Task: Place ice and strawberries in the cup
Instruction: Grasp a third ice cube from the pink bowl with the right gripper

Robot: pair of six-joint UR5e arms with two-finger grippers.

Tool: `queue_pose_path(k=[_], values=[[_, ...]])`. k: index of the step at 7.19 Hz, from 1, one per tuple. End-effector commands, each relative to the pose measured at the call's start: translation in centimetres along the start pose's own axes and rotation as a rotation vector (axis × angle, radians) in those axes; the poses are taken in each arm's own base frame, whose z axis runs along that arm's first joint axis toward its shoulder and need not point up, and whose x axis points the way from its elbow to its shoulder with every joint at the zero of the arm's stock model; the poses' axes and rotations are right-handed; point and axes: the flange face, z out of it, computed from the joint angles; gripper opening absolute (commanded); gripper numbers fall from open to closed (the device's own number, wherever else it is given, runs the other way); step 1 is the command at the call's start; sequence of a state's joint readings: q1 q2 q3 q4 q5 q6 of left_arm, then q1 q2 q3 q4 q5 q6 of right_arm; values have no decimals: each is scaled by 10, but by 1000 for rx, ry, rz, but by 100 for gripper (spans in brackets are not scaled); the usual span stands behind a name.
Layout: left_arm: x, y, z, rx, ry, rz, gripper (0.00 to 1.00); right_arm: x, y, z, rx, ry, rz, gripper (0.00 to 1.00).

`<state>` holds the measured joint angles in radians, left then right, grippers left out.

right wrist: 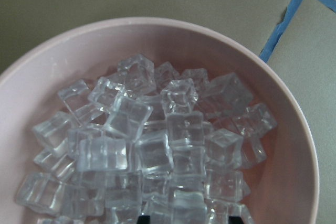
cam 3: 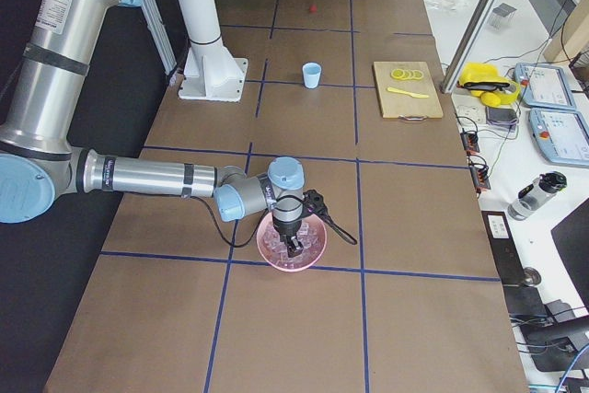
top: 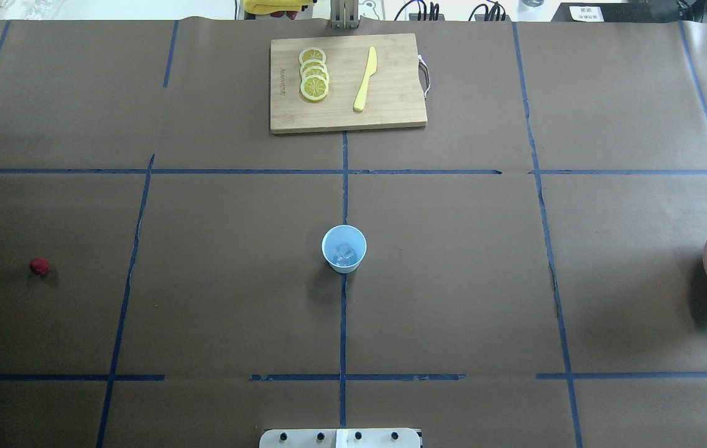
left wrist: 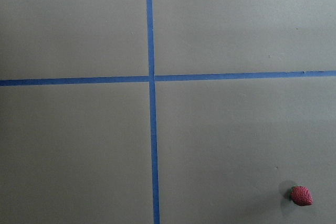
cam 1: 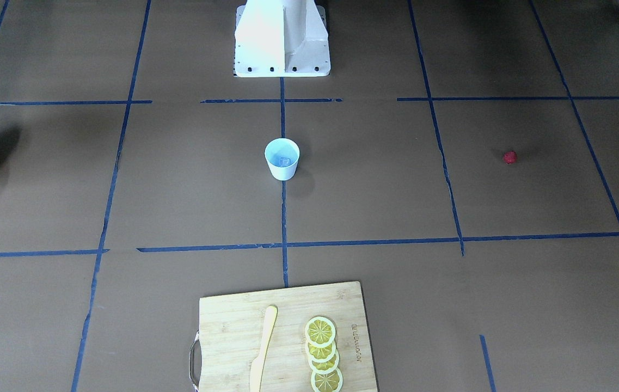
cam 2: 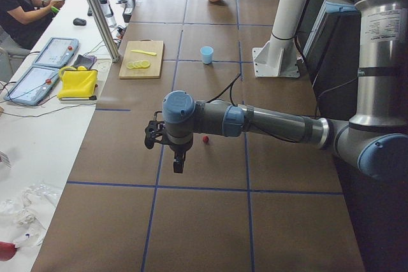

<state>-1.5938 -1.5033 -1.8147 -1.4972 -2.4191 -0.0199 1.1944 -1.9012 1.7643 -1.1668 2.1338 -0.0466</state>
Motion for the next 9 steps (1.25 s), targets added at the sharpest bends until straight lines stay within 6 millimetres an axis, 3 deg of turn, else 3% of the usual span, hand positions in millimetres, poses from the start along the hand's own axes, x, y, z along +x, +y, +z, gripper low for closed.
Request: queue_pose_path(k=[1,3,4,5,6,7,9], values=[[1,-1,-1,2,0,2,100,0,-3,1,-11,5,3,59],[1,-1,-1,2,0,2,100,0,-4,0,-8,5,1,57],[2,0,-2,4,0,5,100,0,-4,1,-10,6,1,49],[2,0,-2,4,0,5,100,-1,-6,0,-8,6,-2,36],[2,0,-2,4,0,5,100,-1,-6,-2,-4,7,-1,13],[2,0,-2,4,2,5,100,-2,-7,-3,-1,7,-4,0],[3,0,-2,5,2,6,100,0,-8,-14,23,-2,10,0]])
